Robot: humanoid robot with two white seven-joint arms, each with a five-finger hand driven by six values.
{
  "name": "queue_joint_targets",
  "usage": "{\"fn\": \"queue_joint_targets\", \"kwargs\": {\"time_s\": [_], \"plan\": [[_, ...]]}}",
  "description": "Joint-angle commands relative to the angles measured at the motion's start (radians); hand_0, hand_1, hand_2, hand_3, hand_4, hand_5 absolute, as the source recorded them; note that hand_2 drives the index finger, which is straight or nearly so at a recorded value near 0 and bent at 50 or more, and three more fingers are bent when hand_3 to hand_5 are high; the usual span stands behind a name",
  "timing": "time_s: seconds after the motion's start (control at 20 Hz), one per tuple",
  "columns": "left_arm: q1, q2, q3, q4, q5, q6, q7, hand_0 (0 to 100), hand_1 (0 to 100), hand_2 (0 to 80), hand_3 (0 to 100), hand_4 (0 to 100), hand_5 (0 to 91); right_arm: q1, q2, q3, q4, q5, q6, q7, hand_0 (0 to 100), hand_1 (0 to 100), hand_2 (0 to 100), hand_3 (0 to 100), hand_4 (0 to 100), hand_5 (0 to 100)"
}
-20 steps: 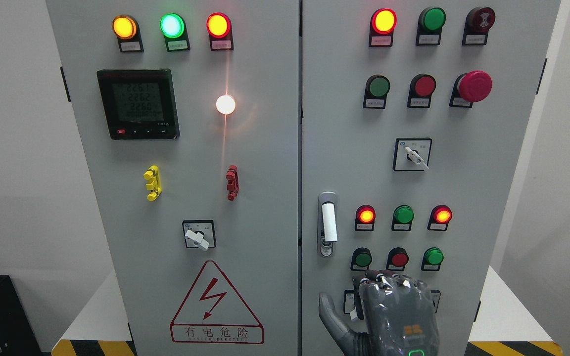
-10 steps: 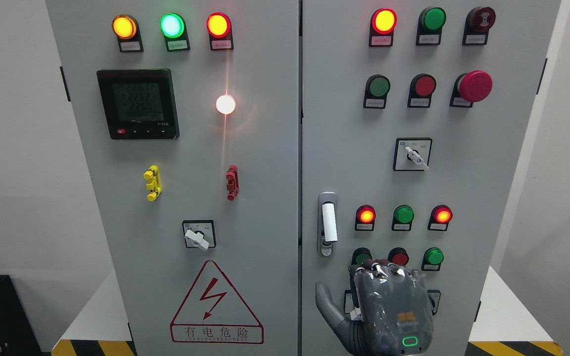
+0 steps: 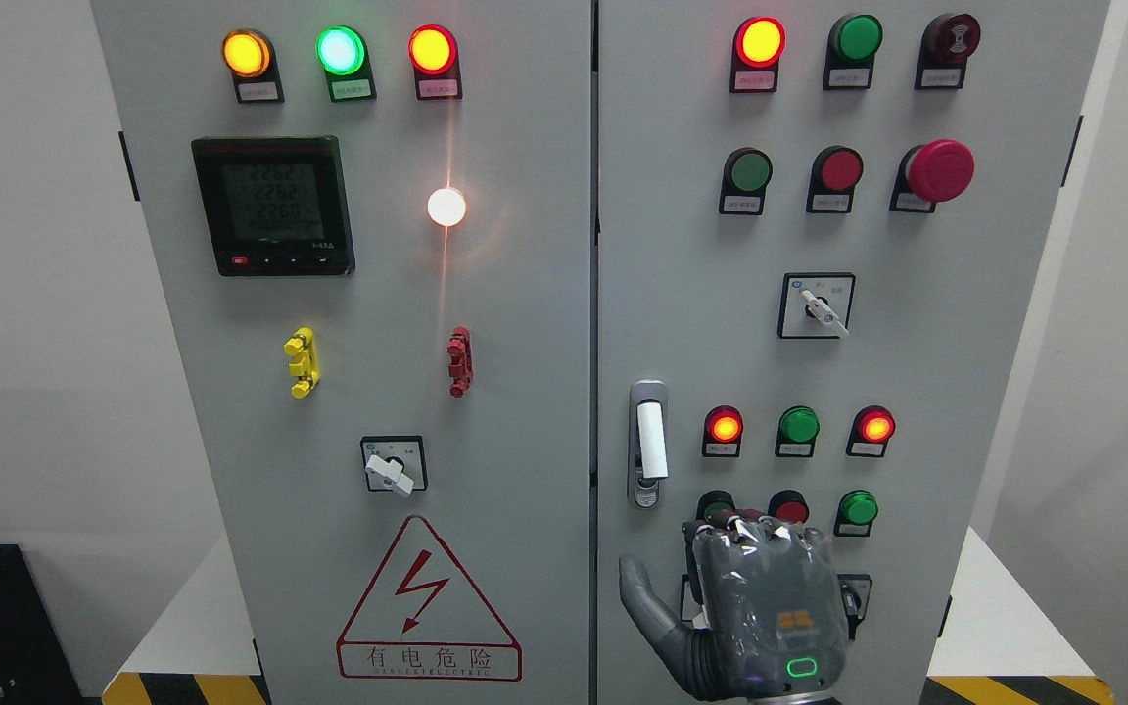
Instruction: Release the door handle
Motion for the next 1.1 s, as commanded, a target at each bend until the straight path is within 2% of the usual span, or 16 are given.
{"fn": "queue_joint_targets", "kwargs": {"time_s": [0.0,0.8,1.05], "plan": [[0.0,0.0,0.0,-0.001,0.0,-0.001,0.0,12,56,0.0,0,0,0.0,-0.011,0.001,0.001,0.019,0.0,0.0,0.003,34,25,97,100,100,100],[0.0,0.0,0.0,0.001,0.0,-0.001,0.0,12,56,0.0,0,0,0.0,-0.063,0.001,-0.004,0.06,0.0,0.022,0.006,34,25,97,100,100,100],[0.0,0.0,0.0,-0.001,0.0,-0.001,0.0,12,56,0.0,0,0,0.0,-0.07,0.001,-0.004,0.068,0.0,0.022,0.024,35,17,97,100,100,100]]}}
